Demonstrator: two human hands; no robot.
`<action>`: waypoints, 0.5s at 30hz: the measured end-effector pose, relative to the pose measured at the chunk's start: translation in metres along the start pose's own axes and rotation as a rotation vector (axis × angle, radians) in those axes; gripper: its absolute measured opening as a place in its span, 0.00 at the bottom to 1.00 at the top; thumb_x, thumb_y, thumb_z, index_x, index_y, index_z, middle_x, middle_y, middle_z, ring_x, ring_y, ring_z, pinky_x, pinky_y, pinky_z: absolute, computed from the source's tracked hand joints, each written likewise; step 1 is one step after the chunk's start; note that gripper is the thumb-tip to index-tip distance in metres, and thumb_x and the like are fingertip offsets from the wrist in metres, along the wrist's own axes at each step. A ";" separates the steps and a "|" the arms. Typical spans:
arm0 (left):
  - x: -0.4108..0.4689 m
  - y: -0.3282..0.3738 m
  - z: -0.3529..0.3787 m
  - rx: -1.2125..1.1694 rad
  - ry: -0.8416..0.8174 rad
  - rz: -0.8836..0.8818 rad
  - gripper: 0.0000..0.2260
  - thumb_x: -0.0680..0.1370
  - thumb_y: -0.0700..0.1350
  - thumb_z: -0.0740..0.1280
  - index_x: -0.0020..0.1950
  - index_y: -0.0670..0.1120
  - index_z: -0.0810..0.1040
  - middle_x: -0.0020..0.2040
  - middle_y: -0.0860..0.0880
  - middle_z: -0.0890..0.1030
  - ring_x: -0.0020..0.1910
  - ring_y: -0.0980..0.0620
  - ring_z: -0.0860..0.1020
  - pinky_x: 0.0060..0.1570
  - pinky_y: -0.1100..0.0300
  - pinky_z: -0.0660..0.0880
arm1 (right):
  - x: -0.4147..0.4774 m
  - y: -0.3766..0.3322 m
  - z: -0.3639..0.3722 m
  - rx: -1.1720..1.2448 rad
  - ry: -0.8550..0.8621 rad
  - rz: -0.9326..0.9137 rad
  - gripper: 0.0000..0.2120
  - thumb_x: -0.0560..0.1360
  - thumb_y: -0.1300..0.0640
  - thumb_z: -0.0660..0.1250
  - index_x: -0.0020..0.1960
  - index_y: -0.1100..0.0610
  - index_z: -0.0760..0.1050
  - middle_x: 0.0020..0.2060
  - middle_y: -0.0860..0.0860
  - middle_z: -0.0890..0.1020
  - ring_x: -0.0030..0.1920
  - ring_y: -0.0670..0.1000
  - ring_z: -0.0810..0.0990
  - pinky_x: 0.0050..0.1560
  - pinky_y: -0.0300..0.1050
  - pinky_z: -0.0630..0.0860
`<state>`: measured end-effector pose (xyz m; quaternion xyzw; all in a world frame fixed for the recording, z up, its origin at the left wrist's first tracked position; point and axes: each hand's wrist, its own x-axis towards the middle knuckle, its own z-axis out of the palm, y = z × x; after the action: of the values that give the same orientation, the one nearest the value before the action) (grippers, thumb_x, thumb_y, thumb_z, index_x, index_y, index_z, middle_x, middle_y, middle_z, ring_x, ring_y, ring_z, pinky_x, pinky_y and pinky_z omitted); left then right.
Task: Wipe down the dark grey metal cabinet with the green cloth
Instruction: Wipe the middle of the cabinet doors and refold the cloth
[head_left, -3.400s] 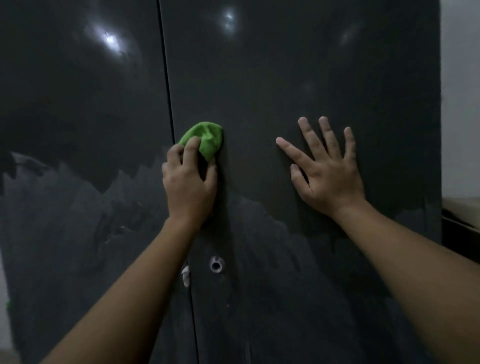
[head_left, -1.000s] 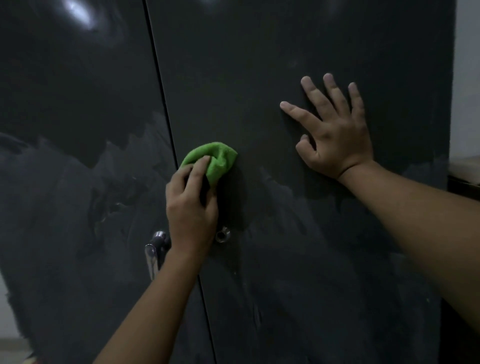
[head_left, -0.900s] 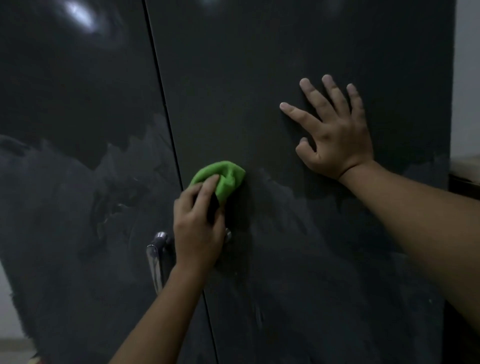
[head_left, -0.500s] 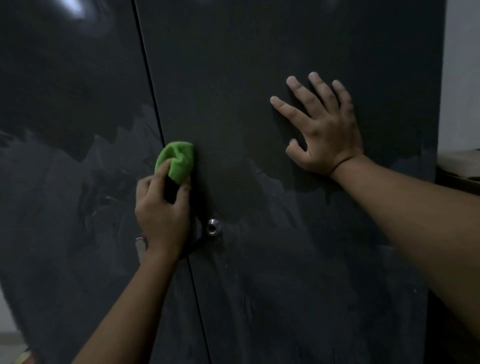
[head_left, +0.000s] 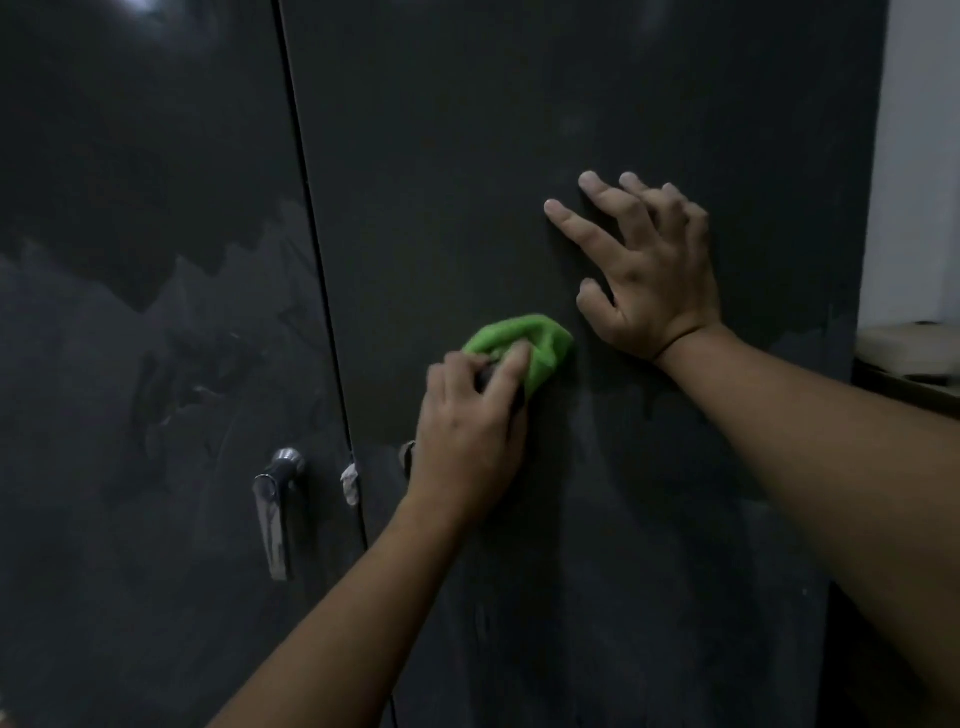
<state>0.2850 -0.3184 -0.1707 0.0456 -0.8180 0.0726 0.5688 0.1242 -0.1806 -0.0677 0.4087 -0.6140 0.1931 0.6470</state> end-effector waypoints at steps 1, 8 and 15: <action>-0.009 0.001 0.003 0.004 -0.025 0.052 0.22 0.76 0.48 0.66 0.71 0.48 0.74 0.54 0.42 0.72 0.48 0.45 0.70 0.46 0.52 0.75 | 0.000 0.000 -0.001 0.002 -0.003 0.001 0.33 0.71 0.45 0.59 0.77 0.44 0.66 0.75 0.52 0.69 0.72 0.60 0.66 0.70 0.58 0.58; -0.057 -0.011 0.004 0.027 -0.180 0.255 0.19 0.76 0.47 0.65 0.68 0.50 0.76 0.53 0.45 0.75 0.44 0.47 0.72 0.42 0.50 0.75 | -0.001 0.000 0.000 -0.009 -0.031 0.004 0.34 0.72 0.44 0.57 0.78 0.44 0.64 0.74 0.53 0.69 0.72 0.60 0.65 0.71 0.58 0.57; -0.005 -0.016 -0.010 -0.062 -0.004 -0.061 0.22 0.76 0.49 0.62 0.70 0.49 0.74 0.54 0.43 0.73 0.48 0.44 0.71 0.45 0.47 0.75 | -0.003 0.001 0.003 -0.006 -0.021 0.016 0.32 0.73 0.46 0.57 0.77 0.43 0.65 0.74 0.52 0.69 0.73 0.59 0.65 0.71 0.56 0.56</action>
<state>0.2991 -0.3321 -0.1711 0.0532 -0.8191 0.0297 0.5705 0.1210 -0.1817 -0.0707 0.4040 -0.6245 0.1921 0.6403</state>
